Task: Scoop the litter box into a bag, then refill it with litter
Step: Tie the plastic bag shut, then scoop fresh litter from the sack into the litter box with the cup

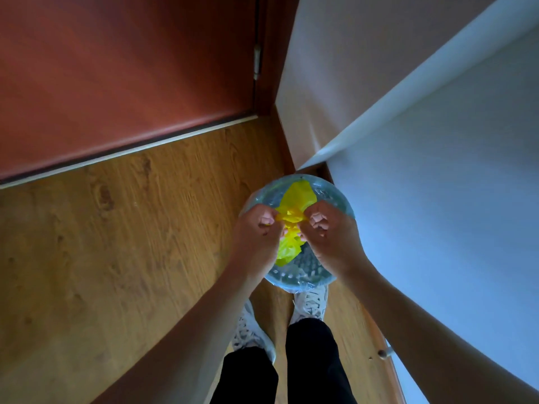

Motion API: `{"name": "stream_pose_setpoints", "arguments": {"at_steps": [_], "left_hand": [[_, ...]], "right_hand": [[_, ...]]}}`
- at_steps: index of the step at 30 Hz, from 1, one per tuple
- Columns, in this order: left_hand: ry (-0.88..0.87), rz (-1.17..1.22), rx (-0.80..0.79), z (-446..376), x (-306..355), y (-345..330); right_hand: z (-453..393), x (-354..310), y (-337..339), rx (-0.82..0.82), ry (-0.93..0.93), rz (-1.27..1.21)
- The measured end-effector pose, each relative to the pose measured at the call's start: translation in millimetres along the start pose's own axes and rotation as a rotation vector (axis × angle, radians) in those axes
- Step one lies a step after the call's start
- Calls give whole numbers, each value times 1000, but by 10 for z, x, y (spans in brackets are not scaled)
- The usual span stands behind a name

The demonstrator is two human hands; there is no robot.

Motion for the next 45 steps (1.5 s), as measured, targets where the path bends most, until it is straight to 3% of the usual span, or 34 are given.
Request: {"name": "stream_pose_setpoints", "arguments": {"at_steps": [7,13,22,28,34,45], "left_hand": [[207,-26,-30,-75,-204,121],[187,-48,-11,-44,-136,281],[91,-175,-29,219,140,403],[-43,-276,-52,713,898,649],[-142,-459,-58,1431,2036,1184],[-357,-744,147,3360,3511,1955]], "right_hand": [[-8,146,-200,-190,-171,-33],[-107,105,-69,-227,-152,-7],[-21,-282,425,-154,-82,144],[279,-1107,817,-251,37,272],[775,-2460,1348,-326,165,356],[1999,-4610,2193,-293,435,614]]}}
Point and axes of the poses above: each hand's wrist, its own z-axis away from the middle knuckle, its own y-axis out of the back of the hand, x = y × z, the point moved 3 cm from there along -z, towards the middle knuckle, and after that the axes turned 3 degrees about -x, right-handed, at the moved point
